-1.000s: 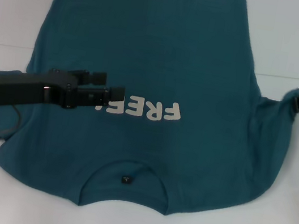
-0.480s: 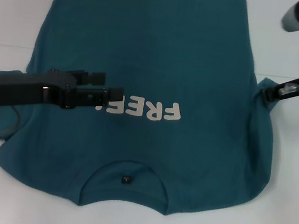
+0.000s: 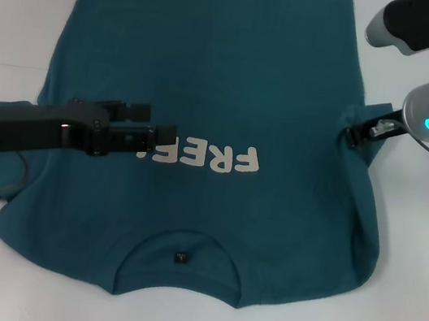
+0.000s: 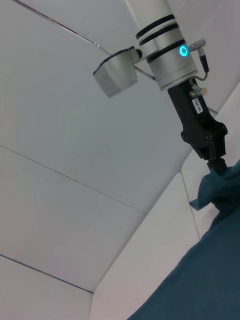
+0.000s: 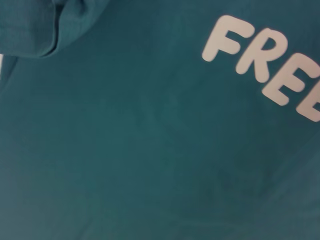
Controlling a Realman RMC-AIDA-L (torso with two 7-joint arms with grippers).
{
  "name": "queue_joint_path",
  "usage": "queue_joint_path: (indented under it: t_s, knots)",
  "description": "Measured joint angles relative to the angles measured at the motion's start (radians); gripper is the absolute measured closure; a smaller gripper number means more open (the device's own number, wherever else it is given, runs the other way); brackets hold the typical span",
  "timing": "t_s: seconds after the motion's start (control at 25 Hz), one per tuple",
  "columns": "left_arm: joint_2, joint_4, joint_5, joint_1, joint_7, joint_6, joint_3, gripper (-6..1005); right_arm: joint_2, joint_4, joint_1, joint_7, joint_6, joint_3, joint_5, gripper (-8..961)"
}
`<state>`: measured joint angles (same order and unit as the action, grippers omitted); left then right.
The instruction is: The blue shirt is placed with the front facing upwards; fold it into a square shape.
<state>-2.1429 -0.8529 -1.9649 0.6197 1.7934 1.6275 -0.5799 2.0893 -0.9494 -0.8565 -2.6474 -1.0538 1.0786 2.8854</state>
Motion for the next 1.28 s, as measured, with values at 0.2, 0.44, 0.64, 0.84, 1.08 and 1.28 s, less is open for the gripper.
queue_joint_path:
  t_s: [0.2, 0.44, 0.64, 0.84, 1.08, 1.28]
  knots:
    - [0.0, 0.0, 0.0, 0.0, 0.0, 0.0, 0.0, 123, 0.0, 0.027, -0.023, 0.0, 0.005, 0.024, -0.01, 914]
    - [0.002, 0.0, 0.005, -0.002, -0.001, -0.002, 0.0, 124, 0.0, 0.073, -0.04, 0.007, 0.021, 0.07, -0.028, 914]
    - [0.001, 0.0, 0.007, -0.003, -0.002, -0.01, 0.0, 124, 0.0, 0.08, -0.041, 0.012, 0.023, 0.084, -0.055, 913]
    - [0.0, 0.0, 0.008, -0.003, -0.002, -0.01, 0.0, 123, 0.0, 0.091, -0.041, 0.012, 0.029, 0.084, -0.057, 911]
    - [0.0, 0.0, 0.009, -0.003, -0.002, -0.011, 0.0, 123, 0.0, 0.123, -0.046, 0.01, 0.047, 0.084, -0.056, 908]
    - [0.0, 0.0, 0.009, -0.003, -0.002, -0.011, 0.0, 124, 0.0, 0.126, -0.049, 0.009, 0.056, 0.084, -0.055, 905]
